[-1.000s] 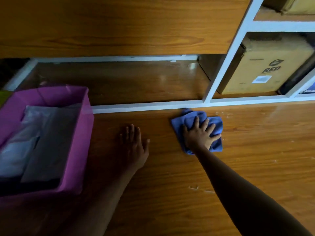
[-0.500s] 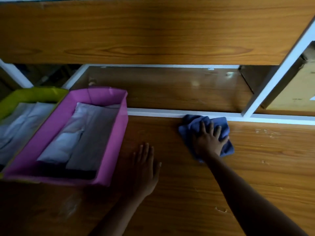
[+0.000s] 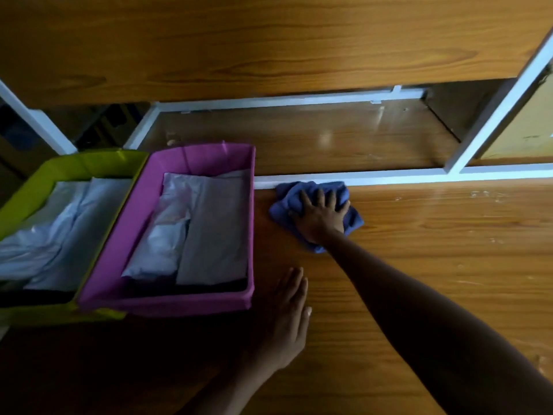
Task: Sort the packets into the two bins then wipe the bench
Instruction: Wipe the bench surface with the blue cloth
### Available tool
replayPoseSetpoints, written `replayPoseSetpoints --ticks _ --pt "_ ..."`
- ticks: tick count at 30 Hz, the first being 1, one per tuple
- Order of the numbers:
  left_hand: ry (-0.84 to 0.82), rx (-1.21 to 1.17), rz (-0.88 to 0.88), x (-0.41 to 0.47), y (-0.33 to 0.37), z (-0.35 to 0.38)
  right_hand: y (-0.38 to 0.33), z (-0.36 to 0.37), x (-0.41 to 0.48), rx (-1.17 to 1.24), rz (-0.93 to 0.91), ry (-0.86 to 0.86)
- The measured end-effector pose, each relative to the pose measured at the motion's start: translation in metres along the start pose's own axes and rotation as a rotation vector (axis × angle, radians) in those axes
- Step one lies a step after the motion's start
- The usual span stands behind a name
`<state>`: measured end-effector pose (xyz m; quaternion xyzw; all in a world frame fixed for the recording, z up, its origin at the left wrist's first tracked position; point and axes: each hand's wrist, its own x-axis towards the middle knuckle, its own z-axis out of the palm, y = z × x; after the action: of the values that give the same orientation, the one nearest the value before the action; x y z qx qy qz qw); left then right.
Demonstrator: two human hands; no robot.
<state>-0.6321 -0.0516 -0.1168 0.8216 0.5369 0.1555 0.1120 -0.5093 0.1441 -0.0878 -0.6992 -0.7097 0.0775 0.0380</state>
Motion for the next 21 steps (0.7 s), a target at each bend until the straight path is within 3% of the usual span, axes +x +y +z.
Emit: replayPoseSetpoints --ticks 3,6,10,15,17,19,21 --pt "0.013 -0.062 0.052 -0.02 -0.01 -0.003 0.004 0.007 -0.03 -0.106 -0.254 0.014" --pt "-0.003 -0.071 0.091 -0.034 -0.021 -0.003 0.022 0.01 -0.068 -0.096 -0.307 0.044" --pt "-0.028 -0.005 0.161 -0.049 -0.028 -0.009 0.028 0.013 -0.119 -0.034 0.033 0.064" --pt "-0.025 0.007 0.209 -0.072 -0.035 -0.017 0.018 0.016 -0.19 -0.062 -0.044 0.018" --pt "-0.028 0.045 0.236 -0.083 -0.038 -0.023 0.031 0.013 -0.21 -0.046 0.076 0.04" --pt "-0.037 0.097 0.247 -0.093 -0.04 -0.028 0.025 0.013 -0.228 0.003 0.311 0.049" --pt "-0.063 0.122 0.231 -0.104 -0.04 -0.033 -0.001 0.021 -0.251 0.021 0.378 0.065"
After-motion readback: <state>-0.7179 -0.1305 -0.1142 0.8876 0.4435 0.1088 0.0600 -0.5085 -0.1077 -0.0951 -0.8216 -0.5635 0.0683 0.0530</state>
